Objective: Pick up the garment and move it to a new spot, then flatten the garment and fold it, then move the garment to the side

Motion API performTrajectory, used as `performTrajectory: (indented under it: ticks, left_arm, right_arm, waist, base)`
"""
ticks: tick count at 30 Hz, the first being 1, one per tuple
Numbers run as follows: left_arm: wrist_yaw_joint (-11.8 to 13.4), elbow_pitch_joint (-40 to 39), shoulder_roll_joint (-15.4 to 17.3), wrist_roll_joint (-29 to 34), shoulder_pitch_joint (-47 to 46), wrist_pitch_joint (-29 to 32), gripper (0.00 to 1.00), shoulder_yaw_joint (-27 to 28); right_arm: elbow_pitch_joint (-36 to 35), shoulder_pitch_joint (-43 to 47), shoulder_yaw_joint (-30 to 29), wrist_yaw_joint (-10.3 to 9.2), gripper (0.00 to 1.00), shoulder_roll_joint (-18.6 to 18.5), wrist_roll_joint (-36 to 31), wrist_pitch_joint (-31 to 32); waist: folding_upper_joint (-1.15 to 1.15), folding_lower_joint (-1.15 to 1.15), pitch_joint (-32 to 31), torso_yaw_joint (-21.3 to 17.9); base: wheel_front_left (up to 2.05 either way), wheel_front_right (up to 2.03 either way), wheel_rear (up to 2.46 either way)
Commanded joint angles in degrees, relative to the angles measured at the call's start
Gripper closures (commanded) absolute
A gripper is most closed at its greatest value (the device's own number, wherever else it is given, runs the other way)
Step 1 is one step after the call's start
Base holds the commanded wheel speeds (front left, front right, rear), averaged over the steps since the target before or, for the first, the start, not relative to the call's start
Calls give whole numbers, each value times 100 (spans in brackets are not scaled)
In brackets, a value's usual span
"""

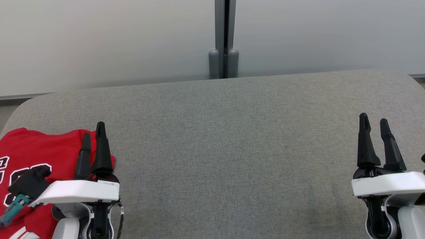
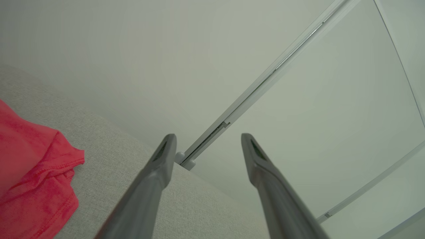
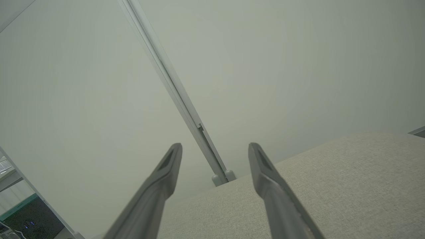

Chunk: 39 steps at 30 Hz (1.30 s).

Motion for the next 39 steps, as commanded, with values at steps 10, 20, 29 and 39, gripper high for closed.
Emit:
performTrajectory:
  ticks: [10, 20, 29, 39]
  left_arm:
    - [395, -80, 42, 1277, -163, -203, 0, -448]
    - [771, 29, 54, 2608, -198, -351, 0, -839]
    - [1133, 354, 207, 3357, -232, -476, 0, -1272]
    - [1403, 477, 256, 3690, -286, -609, 0, -1480]
  right_arm:
    - [90, -169, 81, 3, 0, -38, -1053, -220]
    - [229, -186, 137, 2, 0, -36, -2059, -373]
    - [223, -185, 164, 3, 0, 23, -2653, -492]
    - [369, -210, 222, 3, 0, 48, -2882, -630]
  waist:
    - [0, 0, 7, -3]
    - [0, 0, 40, -11]
    - [0, 0, 68, -7]
    - [0, 0, 97, 19]
  base:
    - [0, 0, 0]
    - [0, 0, 0]
    - [0, 0, 0]
    - [0, 0, 0]
